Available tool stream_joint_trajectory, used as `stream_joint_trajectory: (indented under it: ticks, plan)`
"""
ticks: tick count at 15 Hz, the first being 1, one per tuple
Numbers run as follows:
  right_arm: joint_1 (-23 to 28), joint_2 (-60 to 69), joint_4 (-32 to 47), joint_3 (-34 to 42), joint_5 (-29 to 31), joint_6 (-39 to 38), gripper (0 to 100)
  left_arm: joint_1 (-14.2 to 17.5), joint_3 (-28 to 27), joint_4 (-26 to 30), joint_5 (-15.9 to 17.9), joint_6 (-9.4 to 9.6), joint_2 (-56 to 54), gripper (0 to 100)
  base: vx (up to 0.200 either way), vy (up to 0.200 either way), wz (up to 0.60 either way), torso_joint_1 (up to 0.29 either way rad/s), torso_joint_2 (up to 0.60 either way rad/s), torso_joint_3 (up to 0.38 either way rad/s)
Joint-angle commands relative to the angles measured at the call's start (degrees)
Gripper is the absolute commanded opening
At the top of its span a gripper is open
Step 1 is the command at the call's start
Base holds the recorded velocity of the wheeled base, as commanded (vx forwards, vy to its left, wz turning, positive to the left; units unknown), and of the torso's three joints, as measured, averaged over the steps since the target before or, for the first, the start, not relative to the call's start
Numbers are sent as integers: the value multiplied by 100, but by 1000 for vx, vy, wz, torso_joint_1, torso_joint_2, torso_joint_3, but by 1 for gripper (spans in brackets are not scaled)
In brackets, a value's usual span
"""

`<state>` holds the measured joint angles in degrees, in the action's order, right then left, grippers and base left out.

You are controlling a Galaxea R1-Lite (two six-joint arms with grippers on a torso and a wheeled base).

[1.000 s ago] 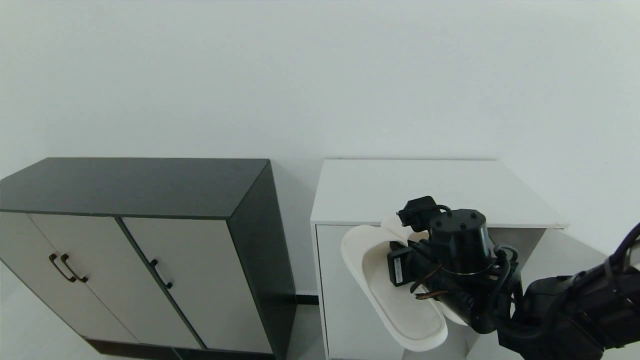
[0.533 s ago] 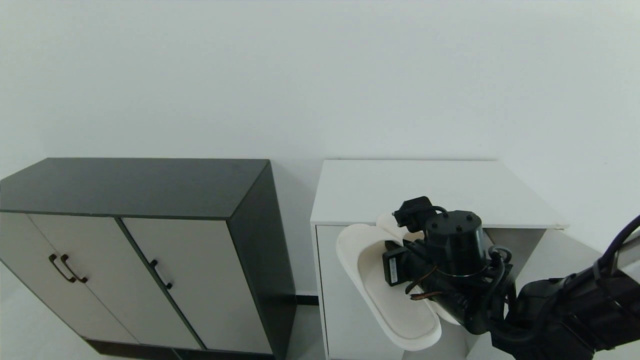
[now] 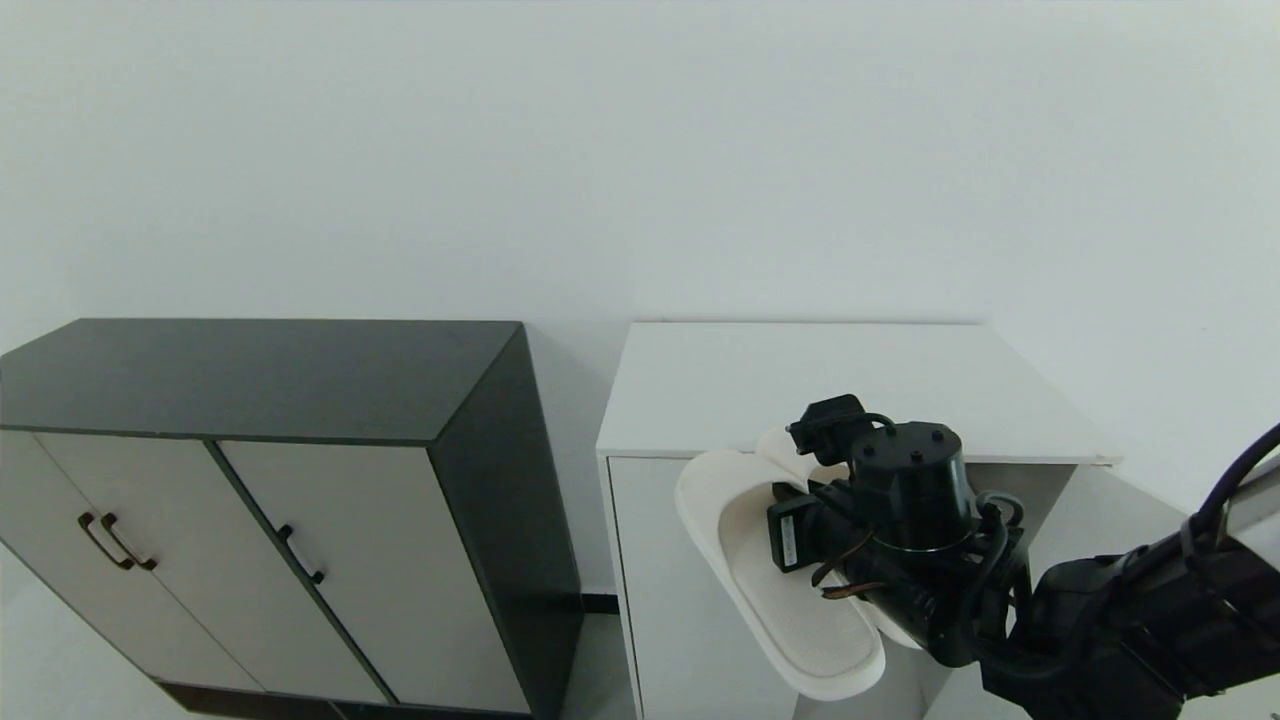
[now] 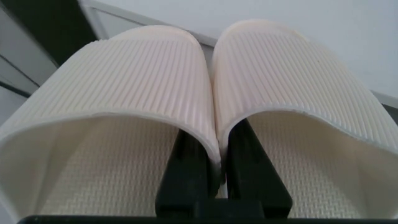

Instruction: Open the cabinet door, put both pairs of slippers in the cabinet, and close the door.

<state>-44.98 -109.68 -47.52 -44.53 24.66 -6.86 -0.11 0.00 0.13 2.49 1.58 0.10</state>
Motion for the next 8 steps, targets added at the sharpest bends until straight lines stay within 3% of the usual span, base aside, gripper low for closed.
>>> stream_joint_trajectory:
  ticks: [1,8]
  plan:
    - [-19,-10,-29,-3,-5,1,0,-7,0,4,-3,0,-1,0,0,-200,0,7,2,2]
    - [-72,17,-188,111,-5,10,0,-7,0,4,-3,0,-1,0,0,-200,0,3,4,5]
